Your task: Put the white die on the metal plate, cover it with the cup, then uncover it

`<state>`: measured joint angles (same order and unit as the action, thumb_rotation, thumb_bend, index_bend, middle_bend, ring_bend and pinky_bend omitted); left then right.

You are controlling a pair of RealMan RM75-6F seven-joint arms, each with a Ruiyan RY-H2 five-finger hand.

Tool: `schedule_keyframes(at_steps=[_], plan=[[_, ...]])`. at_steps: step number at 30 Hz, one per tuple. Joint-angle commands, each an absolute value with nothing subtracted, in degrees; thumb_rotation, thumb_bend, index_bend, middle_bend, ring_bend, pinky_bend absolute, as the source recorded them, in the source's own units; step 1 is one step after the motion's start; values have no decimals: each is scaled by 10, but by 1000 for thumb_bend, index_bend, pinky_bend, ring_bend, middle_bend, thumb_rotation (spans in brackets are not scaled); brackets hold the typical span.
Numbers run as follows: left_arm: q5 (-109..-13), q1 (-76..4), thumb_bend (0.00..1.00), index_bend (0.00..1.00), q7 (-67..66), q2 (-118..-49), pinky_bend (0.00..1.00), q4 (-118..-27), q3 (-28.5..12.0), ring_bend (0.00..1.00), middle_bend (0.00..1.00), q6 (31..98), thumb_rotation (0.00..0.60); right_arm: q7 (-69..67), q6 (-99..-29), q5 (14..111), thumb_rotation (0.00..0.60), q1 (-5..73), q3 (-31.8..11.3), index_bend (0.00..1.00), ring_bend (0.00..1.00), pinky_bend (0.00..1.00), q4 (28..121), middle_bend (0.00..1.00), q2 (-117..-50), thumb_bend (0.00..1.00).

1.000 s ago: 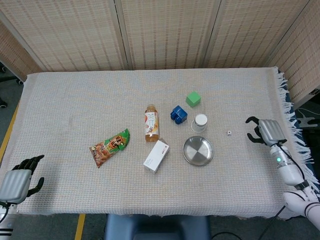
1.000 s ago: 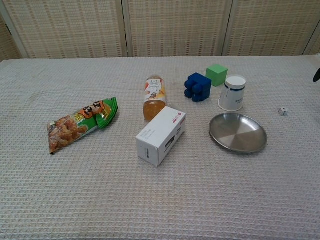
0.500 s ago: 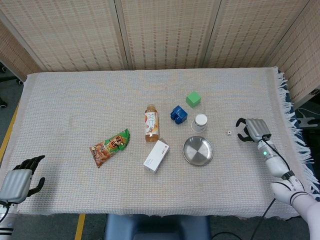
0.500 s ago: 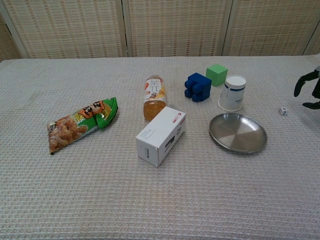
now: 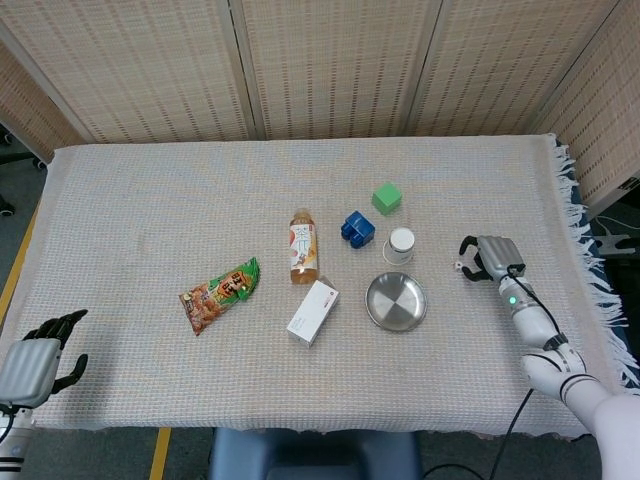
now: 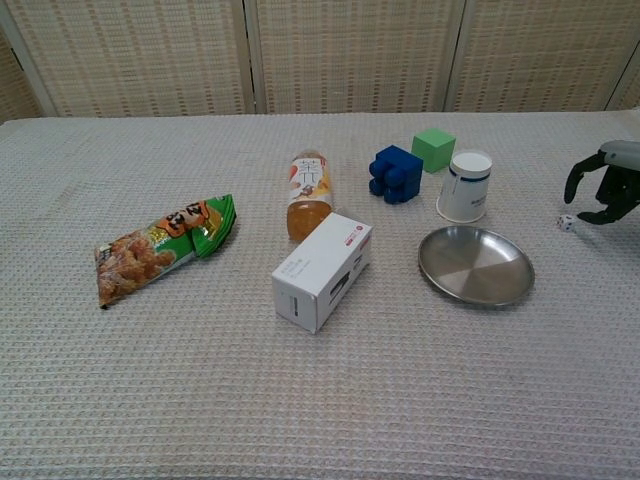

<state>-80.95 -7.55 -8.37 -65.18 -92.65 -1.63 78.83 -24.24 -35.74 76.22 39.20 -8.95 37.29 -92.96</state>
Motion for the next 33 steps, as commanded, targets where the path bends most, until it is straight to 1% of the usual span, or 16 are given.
schedule_keyframes(at_steps=[1,14,33], plan=[[-811,-75,400,155,-83,-652,380,-926,-16,217,217,790,600,-245,-350,760,600,396,-89,432,900,882,361,973,-939,246],[-813,-75,401,155,-83,-651,380,-928,-15,222,224,790,600,-279,-349,778,600,400,-76,437,900,882,333,973,-957,247],[-815,-75,399,164,-82,-650,380,-928,-14,225,231,791,600,-326,-370,806,600,402,-58,468,910,891,270,981,-996,246]])
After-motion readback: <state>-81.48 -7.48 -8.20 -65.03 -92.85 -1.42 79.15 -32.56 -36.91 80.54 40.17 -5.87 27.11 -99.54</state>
